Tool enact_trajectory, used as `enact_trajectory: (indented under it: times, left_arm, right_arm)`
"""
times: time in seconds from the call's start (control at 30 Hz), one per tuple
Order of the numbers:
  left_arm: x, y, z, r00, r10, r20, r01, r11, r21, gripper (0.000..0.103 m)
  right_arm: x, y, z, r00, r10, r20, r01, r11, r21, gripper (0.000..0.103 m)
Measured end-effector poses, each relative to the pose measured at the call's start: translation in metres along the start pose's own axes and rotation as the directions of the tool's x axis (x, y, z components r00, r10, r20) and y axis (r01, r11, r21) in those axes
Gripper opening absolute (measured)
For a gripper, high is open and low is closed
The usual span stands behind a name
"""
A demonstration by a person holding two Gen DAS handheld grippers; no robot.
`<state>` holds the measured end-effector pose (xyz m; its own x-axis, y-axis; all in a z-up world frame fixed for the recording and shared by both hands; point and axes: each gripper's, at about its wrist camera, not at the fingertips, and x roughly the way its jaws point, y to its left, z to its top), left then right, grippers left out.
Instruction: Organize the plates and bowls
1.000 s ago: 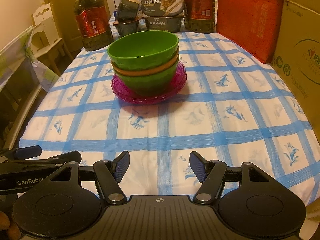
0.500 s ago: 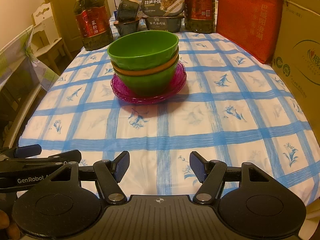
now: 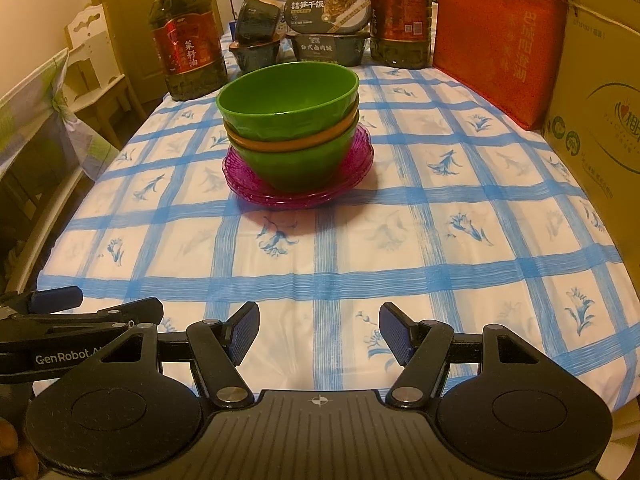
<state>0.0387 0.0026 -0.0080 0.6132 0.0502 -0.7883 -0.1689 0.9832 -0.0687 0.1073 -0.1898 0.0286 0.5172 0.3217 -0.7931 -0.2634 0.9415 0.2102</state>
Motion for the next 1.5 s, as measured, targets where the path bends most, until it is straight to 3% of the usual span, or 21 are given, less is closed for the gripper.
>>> enact_trajectory:
  times: [1.5]
  left_arm:
    - [-0.0004,-0.0009,0.0028,1.0,-0.003,0.002,0.003,1.0,-0.005,0.099]
  right_arm:
    - [0.0005,-0.0025,-0.0003,1.0,-0.004,0.0,0.004,1.0,-0.008,0.066]
